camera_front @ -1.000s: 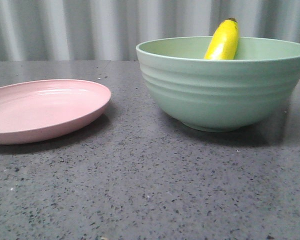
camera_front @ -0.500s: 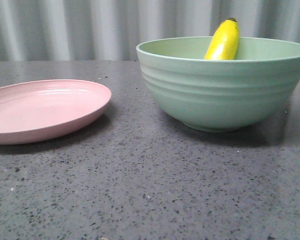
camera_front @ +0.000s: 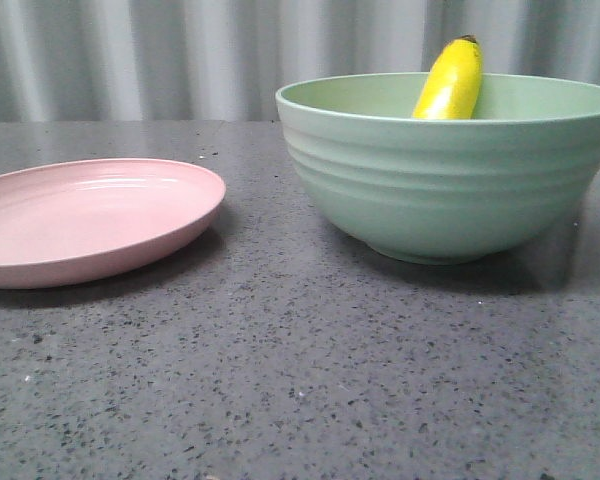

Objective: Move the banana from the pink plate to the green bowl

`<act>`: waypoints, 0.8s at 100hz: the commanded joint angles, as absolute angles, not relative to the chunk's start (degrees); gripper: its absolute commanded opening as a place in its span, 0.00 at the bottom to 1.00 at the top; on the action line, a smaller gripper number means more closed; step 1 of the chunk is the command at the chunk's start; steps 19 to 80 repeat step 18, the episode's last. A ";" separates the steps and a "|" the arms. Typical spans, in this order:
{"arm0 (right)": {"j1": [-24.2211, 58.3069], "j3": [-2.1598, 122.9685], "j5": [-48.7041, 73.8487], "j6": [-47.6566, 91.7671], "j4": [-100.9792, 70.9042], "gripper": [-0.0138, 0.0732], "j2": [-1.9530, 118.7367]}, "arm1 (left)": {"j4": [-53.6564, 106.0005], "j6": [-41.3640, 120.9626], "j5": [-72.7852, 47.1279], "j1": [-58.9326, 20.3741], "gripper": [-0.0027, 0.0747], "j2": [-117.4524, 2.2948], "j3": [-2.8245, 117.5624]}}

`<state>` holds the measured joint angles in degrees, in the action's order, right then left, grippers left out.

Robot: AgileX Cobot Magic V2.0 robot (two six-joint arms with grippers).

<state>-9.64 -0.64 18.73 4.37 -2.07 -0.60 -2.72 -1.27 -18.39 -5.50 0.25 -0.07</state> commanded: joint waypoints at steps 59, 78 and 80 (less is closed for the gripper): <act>-9.99 -1.77 17.48 4.41 -1.43 0.08 -1.84 | -2.78 -1.22 -14.86 -5.39 0.01 1.87 -0.62; -9.99 -1.77 17.48 4.41 -1.43 0.08 -1.84 | -2.78 -1.22 -14.86 -5.39 0.01 1.87 -0.62; -9.99 -1.77 17.48 4.41 -1.43 0.08 -1.84 | -2.78 -1.22 -14.86 -5.39 0.01 1.87 -0.62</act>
